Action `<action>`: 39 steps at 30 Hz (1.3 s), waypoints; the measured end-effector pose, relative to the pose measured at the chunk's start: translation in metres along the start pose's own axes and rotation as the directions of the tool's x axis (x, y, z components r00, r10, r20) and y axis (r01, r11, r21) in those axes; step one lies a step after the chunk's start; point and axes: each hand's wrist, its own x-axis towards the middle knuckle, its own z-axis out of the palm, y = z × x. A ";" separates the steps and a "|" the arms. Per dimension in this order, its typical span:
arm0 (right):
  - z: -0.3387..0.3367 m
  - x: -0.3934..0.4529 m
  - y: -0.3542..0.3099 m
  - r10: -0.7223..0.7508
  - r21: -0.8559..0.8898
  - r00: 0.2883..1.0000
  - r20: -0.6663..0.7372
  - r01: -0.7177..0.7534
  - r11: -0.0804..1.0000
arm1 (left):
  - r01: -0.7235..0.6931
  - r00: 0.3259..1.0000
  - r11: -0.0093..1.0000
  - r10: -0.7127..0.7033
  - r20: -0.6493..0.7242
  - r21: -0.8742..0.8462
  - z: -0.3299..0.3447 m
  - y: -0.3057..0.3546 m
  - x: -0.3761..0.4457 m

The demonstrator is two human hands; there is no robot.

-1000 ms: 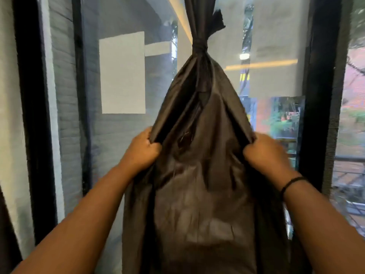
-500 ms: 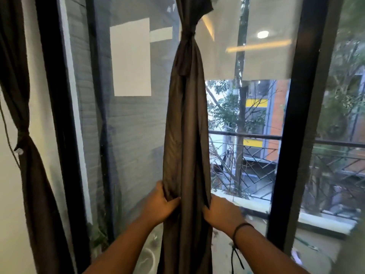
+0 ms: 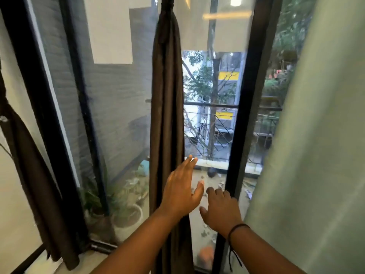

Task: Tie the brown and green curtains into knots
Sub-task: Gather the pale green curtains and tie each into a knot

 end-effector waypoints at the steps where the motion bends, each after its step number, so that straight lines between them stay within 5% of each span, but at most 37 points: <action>1: -0.002 -0.011 0.006 0.003 -0.005 1.000 0.000 -0.003 1.000 | 0.017 0.999 1.000 -0.016 0.046 -0.006 0.003 0.010 -0.004; 7: -0.047 -0.050 0.087 0.039 -0.111 0.987 -0.157 -0.057 0.992 | 0.098 0.980 0.995 -0.094 0.177 -0.012 0.031 0.081 0.014; 18: -0.161 -0.082 0.296 0.094 -0.184 0.915 -0.393 -0.178 0.967 | 0.190 0.981 0.976 -0.186 0.052 -0.102 0.092 0.247 0.123; 24: -0.246 -0.016 0.321 0.144 0.110 0.774 -0.617 -0.096 0.989 | 0.159 0.978 0.983 -0.169 -0.118 -0.093 0.064 0.264 0.198; 30: -0.381 0.067 0.336 0.335 0.498 0.650 -0.682 0.078 0.863 | -0.065 0.949 0.986 0.015 -0.314 -0.151 -0.003 0.288 0.321; 39: -0.546 0.133 0.353 0.283 0.425 0.597 -0.751 0.109 0.899 | -0.186 0.882 0.960 0.070 -0.466 -0.209 -0.066 0.354 0.472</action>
